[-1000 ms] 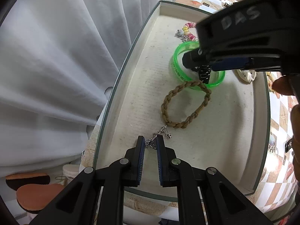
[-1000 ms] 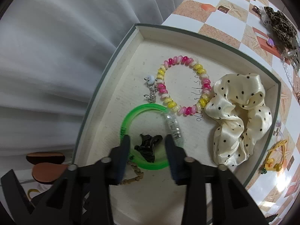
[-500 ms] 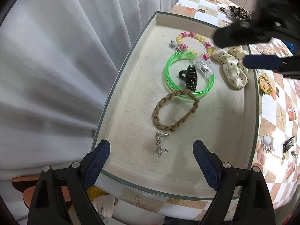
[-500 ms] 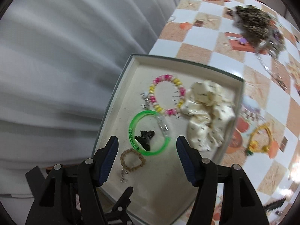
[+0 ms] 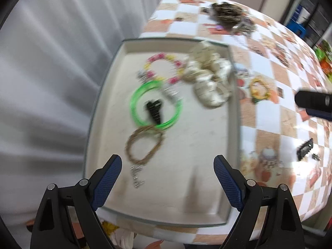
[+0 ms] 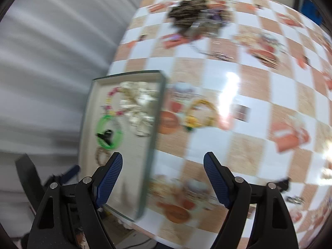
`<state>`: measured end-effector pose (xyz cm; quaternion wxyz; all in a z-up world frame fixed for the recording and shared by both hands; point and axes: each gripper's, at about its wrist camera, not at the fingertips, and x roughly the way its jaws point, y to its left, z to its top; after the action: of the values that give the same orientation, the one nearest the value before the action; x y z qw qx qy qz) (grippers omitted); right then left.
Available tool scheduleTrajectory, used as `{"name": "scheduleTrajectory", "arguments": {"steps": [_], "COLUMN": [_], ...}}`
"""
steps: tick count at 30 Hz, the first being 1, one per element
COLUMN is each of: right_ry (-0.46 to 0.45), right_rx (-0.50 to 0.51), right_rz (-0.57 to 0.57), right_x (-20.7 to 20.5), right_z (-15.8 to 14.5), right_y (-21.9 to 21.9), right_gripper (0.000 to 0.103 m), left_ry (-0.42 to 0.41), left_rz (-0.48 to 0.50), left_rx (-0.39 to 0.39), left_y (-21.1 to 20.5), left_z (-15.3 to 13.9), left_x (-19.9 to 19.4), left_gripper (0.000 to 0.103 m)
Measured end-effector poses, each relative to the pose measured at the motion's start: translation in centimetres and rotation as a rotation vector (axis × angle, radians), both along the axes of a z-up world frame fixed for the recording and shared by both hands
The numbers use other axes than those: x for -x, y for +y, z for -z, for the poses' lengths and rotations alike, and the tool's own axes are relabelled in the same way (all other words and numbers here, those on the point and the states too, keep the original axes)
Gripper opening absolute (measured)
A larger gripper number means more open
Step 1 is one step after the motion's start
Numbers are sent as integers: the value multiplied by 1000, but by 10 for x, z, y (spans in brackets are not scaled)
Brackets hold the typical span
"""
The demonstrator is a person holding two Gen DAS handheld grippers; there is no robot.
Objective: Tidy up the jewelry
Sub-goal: 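Withdraw both open grippers from the tray toward the remaining clips, then grasp the silver toothed barrette with the right gripper while the left gripper grasps the yellow sunflower hair tie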
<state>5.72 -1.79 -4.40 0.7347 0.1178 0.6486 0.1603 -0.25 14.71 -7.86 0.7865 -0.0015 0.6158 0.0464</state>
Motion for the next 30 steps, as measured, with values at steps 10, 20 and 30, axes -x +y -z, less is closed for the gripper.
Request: {"name": "scheduleTrajectory", "arguments": {"steps": [10, 20, 30], "right_ry": [67, 74, 82], "right_rx": [74, 186, 261], "right_rz": [174, 165, 94], "right_x": [34, 57, 76], "right_z": [14, 22, 35], "right_y": [-101, -153, -181], "right_gripper": [83, 83, 83], "left_ry": [-19, -8, 27], "left_rz": [164, 269, 284], "left_rx": [21, 24, 18], "left_y": [-69, -124, -151], "left_z": [-15, -15, -3], "left_x": [-27, -41, -47], "left_gripper": [94, 94, 94]}}
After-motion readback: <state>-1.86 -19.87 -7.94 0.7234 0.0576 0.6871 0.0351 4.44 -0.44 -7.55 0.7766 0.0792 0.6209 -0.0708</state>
